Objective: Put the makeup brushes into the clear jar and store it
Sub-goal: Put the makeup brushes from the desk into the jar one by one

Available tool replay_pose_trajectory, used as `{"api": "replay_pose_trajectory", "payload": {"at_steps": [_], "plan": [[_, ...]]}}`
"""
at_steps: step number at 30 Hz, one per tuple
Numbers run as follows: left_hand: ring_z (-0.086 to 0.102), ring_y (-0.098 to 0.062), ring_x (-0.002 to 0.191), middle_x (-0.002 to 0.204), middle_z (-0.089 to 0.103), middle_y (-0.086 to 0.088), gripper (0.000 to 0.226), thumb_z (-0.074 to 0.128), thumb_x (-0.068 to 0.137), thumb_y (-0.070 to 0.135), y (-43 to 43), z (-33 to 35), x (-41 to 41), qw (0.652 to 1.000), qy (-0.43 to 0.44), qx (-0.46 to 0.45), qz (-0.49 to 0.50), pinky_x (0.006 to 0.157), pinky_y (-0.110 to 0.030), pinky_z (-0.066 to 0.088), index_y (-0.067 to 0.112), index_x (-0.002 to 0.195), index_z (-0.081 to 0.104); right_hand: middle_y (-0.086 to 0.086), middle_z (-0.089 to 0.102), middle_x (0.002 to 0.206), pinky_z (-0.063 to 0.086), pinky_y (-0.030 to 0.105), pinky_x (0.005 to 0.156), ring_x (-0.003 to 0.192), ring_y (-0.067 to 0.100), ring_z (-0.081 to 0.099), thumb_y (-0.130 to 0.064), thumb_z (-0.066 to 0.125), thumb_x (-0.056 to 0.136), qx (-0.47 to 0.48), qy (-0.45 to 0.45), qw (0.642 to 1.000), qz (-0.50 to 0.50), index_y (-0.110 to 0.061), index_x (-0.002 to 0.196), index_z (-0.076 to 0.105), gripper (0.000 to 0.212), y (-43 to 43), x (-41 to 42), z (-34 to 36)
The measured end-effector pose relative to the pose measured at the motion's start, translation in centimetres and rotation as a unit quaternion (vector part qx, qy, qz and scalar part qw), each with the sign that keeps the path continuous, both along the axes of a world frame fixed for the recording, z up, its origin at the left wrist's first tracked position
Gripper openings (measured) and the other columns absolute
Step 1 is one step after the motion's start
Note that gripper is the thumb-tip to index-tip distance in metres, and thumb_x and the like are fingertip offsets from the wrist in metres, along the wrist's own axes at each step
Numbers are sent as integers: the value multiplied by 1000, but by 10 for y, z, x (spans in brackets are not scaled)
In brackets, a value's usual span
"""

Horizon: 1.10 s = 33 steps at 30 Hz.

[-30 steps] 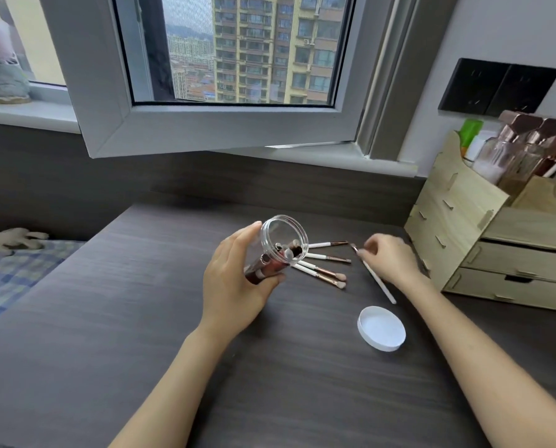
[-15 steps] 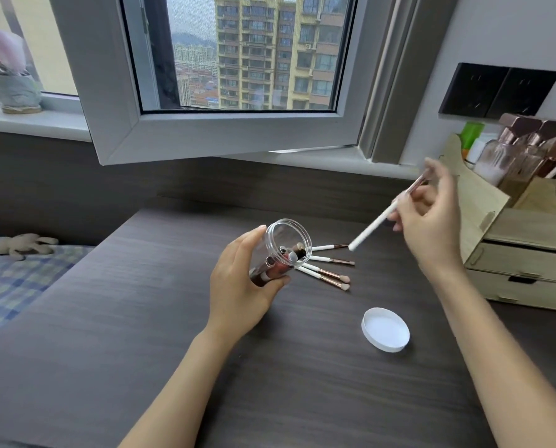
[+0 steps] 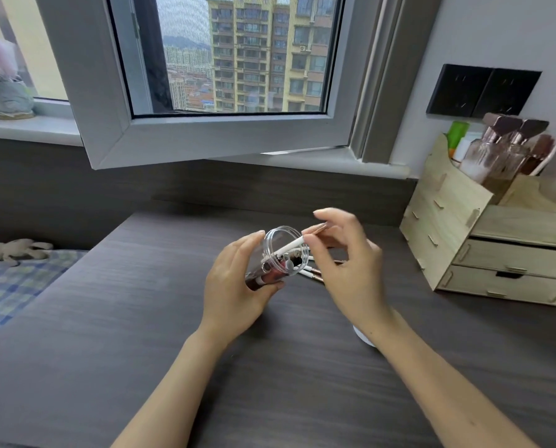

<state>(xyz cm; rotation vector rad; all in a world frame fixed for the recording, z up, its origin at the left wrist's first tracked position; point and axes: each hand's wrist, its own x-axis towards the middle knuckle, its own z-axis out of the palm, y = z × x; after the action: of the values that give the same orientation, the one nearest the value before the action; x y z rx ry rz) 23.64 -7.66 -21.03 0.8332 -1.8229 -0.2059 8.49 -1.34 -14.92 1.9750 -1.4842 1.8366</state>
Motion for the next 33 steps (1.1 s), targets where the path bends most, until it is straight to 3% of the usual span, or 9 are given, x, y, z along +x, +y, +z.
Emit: {"api": "replay_pose_trajectory", "payload": {"at_steps": [4, 7, 9, 11, 13, 16, 20, 27, 33], "plan": [[47, -11, 113, 121, 50, 9, 83, 88, 56, 18, 0, 0, 0, 1000, -2, -3, -4, 96, -5, 26, 22, 126, 44, -1, 73, 77, 52, 31, 66, 74, 18, 65, -11, 72, 77, -46, 150, 983, -98, -13, 93, 74, 16, -12, -4, -11], [47, -10, 113, 121, 50, 9, 85, 89, 55, 17, 0, 0, 1, 1000, -1, -3, 0, 96, -4, 26, 24, 126, 42, -1, 70, 77, 49, 30, 62, 74, 21, 60, -16, 70, 80, -47, 231, 967, -96, -16, 83, 77, 8, -17, -9, -14], [46, -10, 112, 120, 50, 9, 86, 89, 54, 16, 0, 0, 1, 1000, 4, 1, 7, 95, -3, 25, 24, 126, 42, 1, 68, 80, 46, 24, 67, 78, 18, 57, -21, 64, 84, -20, 193, 980, -54, -16, 85, 77, 14, -19, -15, -12], [46, -9, 110, 119, 50, 9, 87, 89, 53, 14, 0, 1, 1, 999, 25, 17, 17, 93, -1, 25, 26, 125, 42, 1, 68, 83, 44, 22, 72, 81, 16, 58, -21, 59, 87, 22, 74, 996, -32, -14, 88, 76, 19, -25, -27, -8], [47, -9, 108, 118, 51, 10, 86, 89, 52, 12, -1, 1, 2, 998, 53, 36, 25, 91, 0, 26, 25, 124, 44, 4, 71, 88, 46, 30, 76, 85, 22, 62, -16, 56, 90, 81, 19, 992, -97, -12, 92, 74, 19, -43, -46, -13], [48, -8, 107, 118, 52, 12, 81, 89, 53, 12, -2, 1, 3, 994, 79, 65, 32, 90, -3, 30, 19, 125, 50, 9, 70, 113, 44, 34, 90, 107, 30, 59, -12, 48, 94, 255, 118, 940, -193, -10, 111, 69, 27, -80, -76, -34], [49, -8, 108, 119, 53, 14, 81, 88, 55, 13, -2, 2, 4, 992, 92, 82, 32, 91, -7, 33, 19, 126, 51, 9, 58, 131, 44, 39, 95, 122, 32, 47, -6, 37, 95, 429, 262, 842, -195, -13, 129, 53, 38, -110, -95, -60], [51, -7, 106, 118, 53, 16, 82, 89, 54, 17, -2, 2, 5, 992, 87, 87, 40, 89, -5, 33, 21, 126, 51, 15, 65, 115, 49, 33, 84, 105, 34, 60, 2, 44, 89, 420, 393, 785, -229, -5, 109, 66, 31, -127, -95, -54], [46, 1, 104, 117, 51, 15, 81, 89, 53, 15, -2, 3, 3, 993, 82, 76, 39, 89, -1, 30, 17, 126, 51, 17, 60, 114, 46, 38, 82, 106, 34, 55, 3, 40, 91, 397, 367, 816, -204, -1, 105, 58, 24, -123, -102, -59]]}}
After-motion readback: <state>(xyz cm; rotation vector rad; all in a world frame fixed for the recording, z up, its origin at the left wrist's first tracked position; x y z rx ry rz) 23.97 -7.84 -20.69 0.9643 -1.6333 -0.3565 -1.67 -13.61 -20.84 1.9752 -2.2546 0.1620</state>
